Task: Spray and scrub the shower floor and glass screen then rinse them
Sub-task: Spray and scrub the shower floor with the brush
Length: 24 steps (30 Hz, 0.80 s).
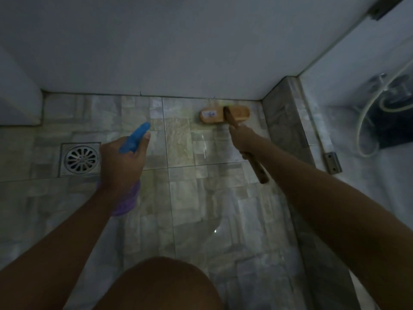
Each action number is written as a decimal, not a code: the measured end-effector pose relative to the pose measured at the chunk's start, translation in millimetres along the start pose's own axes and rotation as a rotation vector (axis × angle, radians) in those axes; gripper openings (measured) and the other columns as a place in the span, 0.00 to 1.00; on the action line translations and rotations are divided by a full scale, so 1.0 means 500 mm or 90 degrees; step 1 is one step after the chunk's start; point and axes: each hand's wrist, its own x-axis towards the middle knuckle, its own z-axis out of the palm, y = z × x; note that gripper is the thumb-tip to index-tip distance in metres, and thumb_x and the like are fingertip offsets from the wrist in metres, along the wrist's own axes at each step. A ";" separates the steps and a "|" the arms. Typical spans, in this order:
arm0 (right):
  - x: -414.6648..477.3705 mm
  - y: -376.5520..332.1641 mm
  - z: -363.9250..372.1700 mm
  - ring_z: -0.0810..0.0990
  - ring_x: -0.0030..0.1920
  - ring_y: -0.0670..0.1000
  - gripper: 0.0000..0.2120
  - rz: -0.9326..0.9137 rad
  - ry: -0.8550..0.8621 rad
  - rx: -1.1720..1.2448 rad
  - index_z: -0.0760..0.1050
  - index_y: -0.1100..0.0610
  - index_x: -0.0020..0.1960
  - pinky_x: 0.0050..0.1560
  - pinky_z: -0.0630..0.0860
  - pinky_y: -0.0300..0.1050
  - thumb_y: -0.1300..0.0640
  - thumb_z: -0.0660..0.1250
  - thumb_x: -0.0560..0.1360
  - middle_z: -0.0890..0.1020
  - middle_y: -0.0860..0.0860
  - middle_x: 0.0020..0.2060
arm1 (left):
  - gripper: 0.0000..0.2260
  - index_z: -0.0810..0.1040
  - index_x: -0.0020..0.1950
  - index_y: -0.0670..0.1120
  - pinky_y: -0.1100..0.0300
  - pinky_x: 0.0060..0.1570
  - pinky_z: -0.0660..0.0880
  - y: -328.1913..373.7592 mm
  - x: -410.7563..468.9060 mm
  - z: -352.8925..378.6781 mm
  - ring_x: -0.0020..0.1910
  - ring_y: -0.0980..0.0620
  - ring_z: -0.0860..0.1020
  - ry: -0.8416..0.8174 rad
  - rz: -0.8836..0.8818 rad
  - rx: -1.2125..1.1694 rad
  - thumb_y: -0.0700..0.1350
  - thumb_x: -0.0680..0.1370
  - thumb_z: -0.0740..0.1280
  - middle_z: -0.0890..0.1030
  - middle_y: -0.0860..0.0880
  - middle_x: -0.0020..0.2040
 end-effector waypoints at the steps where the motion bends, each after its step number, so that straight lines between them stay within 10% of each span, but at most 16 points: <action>1: -0.017 0.032 0.009 0.76 0.32 0.55 0.20 -0.018 -0.008 -0.049 0.70 0.57 0.56 0.24 0.72 0.43 0.42 0.51 0.83 0.78 0.56 0.40 | 0.25 0.69 0.29 0.41 0.59 0.23 0.62 -0.002 0.003 -0.002 0.21 0.51 0.64 0.006 -0.004 0.004 0.52 0.80 0.69 0.67 0.45 0.23; 7: 0.015 0.113 -0.079 0.74 0.31 0.52 0.19 -0.005 -0.025 -0.111 0.73 0.59 0.61 0.29 0.70 0.43 0.50 0.48 0.86 0.79 0.61 0.43 | 0.22 0.69 0.30 0.44 0.56 0.23 0.64 -0.006 -0.002 -0.015 0.20 0.47 0.66 0.022 -0.001 0.021 0.52 0.81 0.68 0.68 0.47 0.23; 10: 0.071 0.053 -0.106 0.80 0.50 0.61 0.19 0.024 0.007 -0.044 0.65 0.65 0.72 0.48 0.77 0.52 0.58 0.49 0.86 0.77 0.66 0.61 | 0.22 0.68 0.29 0.45 0.66 0.23 0.60 0.000 -0.003 -0.008 0.20 0.53 0.64 0.021 0.003 0.024 0.50 0.80 0.69 0.66 0.50 0.23; 14: 0.066 -0.028 -0.054 0.78 0.36 0.58 0.20 0.009 0.012 -0.028 0.69 0.61 0.69 0.29 0.75 0.46 0.51 0.52 0.84 0.78 0.60 0.47 | 0.24 0.70 0.29 0.40 0.61 0.23 0.59 0.004 -0.006 0.005 0.21 0.54 0.62 0.017 -0.012 0.026 0.49 0.80 0.70 0.67 0.46 0.23; 19: -0.046 0.054 0.010 0.77 0.39 0.55 0.22 -0.062 -0.055 -0.100 0.72 0.59 0.60 0.36 0.76 0.48 0.42 0.51 0.83 0.78 0.55 0.43 | 0.19 0.70 0.32 0.47 0.69 0.23 0.59 0.004 -0.005 -0.009 0.23 0.58 0.68 0.015 -0.003 0.028 0.50 0.80 0.69 0.66 0.52 0.23; 24: 0.001 0.102 -0.080 0.77 0.57 0.60 0.21 0.015 0.004 -0.077 0.69 0.63 0.71 0.57 0.73 0.53 0.51 0.52 0.85 0.76 0.64 0.64 | 0.20 0.72 0.30 0.43 0.70 0.22 0.63 0.008 -0.005 -0.016 0.22 0.60 0.71 0.050 -0.041 -0.010 0.49 0.80 0.69 0.71 0.51 0.24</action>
